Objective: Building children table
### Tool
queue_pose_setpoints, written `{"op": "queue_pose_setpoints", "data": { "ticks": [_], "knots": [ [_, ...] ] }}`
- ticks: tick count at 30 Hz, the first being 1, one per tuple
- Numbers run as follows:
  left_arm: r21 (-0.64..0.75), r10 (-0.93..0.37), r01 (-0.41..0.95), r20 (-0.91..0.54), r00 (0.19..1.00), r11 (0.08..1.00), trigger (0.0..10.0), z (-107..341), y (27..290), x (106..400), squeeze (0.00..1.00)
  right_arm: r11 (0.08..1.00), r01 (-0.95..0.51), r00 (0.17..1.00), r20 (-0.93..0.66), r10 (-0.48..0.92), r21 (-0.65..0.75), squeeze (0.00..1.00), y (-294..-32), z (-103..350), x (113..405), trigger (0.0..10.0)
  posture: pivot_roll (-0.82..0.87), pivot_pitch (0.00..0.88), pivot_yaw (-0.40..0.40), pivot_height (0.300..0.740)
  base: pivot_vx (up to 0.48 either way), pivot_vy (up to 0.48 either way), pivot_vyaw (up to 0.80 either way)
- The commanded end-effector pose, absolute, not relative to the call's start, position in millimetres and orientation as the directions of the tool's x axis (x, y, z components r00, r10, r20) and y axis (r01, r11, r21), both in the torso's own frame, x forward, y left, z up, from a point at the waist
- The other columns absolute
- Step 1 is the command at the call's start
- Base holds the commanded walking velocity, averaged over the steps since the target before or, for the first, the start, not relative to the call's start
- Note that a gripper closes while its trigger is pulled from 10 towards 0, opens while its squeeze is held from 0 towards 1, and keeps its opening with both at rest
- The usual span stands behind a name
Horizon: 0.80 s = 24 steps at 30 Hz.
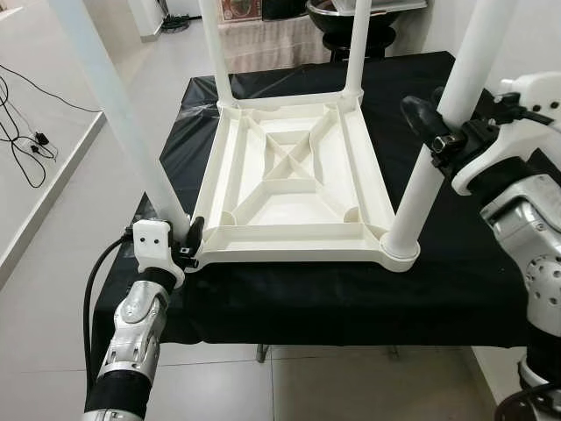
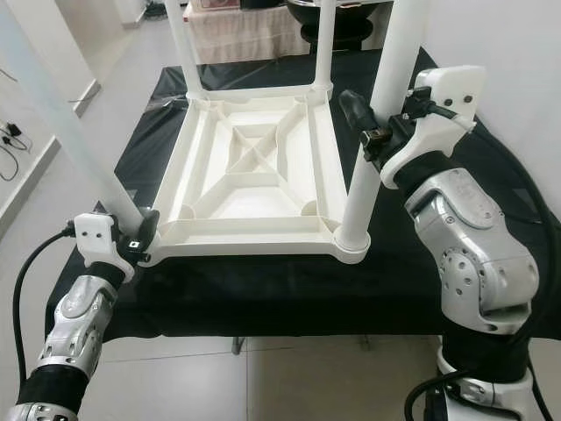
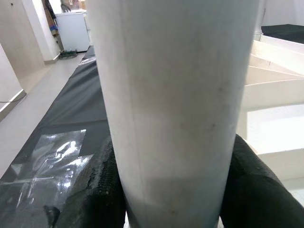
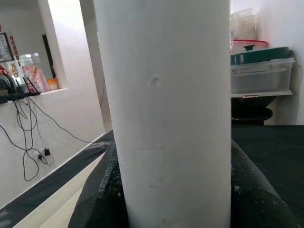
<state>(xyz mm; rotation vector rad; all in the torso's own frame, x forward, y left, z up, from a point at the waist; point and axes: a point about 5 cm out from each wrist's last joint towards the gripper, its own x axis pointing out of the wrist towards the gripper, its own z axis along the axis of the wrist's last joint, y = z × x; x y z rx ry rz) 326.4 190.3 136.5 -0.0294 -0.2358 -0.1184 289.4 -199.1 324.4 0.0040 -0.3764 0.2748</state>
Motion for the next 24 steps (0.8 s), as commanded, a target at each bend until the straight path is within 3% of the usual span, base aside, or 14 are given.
{"op": "queue_pose_setpoints", "data": {
  "ticks": [1,4,7,10,11,12,14,15,16,18,20,21,23,24],
  "knots": [
    [0.009,-0.105,0.106,0.237,0.966,0.994,10.0,144,198,327,0.00,0.973,-0.229,0.913,0.341,0.224,-0.025,0.00,-203,319,295,0.0,-0.14,0.144,0.054,0.740,0.000,0.000,0.00],
    [0.008,-0.107,0.110,0.288,0.952,0.994,10.0,162,200,329,0.00,0.984,-0.180,0.933,0.316,0.175,-0.014,0.00,-210,315,299,0.0,-0.13,0.138,0.048,0.740,0.000,0.000,0.00],
    [0.029,-0.127,0.128,0.462,0.878,0.991,10.0,230,205,334,0.00,0.998,-0.045,0.970,0.239,0.036,0.032,0.00,-227,298,311,0.0,-0.11,0.128,0.046,0.740,0.000,0.000,0.00],
    [0.038,-0.134,0.133,0.510,0.850,0.990,10.0,250,207,334,0.00,0.999,-0.010,0.976,0.217,0.000,0.046,0.00,-231,293,314,0.0,-0.11,0.128,0.046,0.740,0.000,0.000,0.00],
    [0.065,-0.157,0.147,0.588,0.794,0.987,10.0,287,209,332,0.00,0.997,0.030,0.983,0.177,-0.042,0.070,0.00,-233,285,318,0.0,-0.10,0.120,0.048,0.740,0.000,0.000,0.00],
    [0.065,-0.157,0.147,0.588,0.794,0.987,10.0,287,209,332,0.00,0.997,0.030,0.983,0.177,-0.042,0.070,0.00,-233,285,318,0.0,-0.10,0.120,0.048,0.740,0.000,0.000,0.00],
    [0.132,-0.214,0.171,0.701,0.680,0.976,10.0,351,212,323,0.00,0.989,0.077,0.991,0.100,-0.090,0.128,0.00,-231,266,327,0.0,-0.09,0.112,0.050,0.740,0.000,0.000,0.00],
    [0.132,-0.214,0.171,0.701,0.680,0.976,10.0,351,212,323,0.00,0.989,0.077,0.991,0.100,-0.090,0.128,0.00,-231,266,327,0.0,-0.09,0.112,0.050,0.740,0.000,0.000,0.00],
    [0.173,-0.253,0.187,0.743,0.619,0.967,10.0,383,210,316,0.00,0.980,0.084,0.994,0.055,-0.096,0.179,0.00,-224,255,332,0.0,-0.07,0.101,0.056,0.740,0.000,0.000,0.00],
    [0.173,-0.253,0.187,0.743,0.619,0.967,10.0,383,210,316,0.00,0.980,0.084,0.994,0.055,-0.096,0.179,0.00,-224,255,332,0.0,-0.07,0.101,0.056,0.740,0.000,0.000,0.00],
    [0.271,-0.356,0.241,0.808,0.469,0.932,10.0,455,196,298,0.00,0.931,0.091,0.993,-0.108,-0.057,0.353,0.00,-195,215,343,0.0,-0.04,0.090,0.069,0.740,0.000,0.000,0.00],
    [0.271,-0.356,0.241,0.808,0.469,0.932,10.0,455,196,298,0.00,0.931,0.091,0.993,-0.108,-0.057,0.353,0.00,-195,215,343,0.0,-0.04,0.090,0.069,0.740,0.000,0.000,0.00],
    [0.324,-0.410,0.266,0.821,0.397,0.908,10.0,486,186,286,0.00,0.885,0.089,0.980,-0.200,0.004,0.457,0.00,-169,191,346,0.0,-0.02,0.085,0.080,0.740,0.000,0.000,0.00],
    [0.372,-0.461,0.302,0.826,0.323,0.878,10.0,514,173,274,0.00,0.826,0.090,0.952,-0.292,0.094,0.557,0.00,-137,168,346,0.0,0.00,0.087,0.089,0.740,0.000,0.000,0.00]
  ]
}}
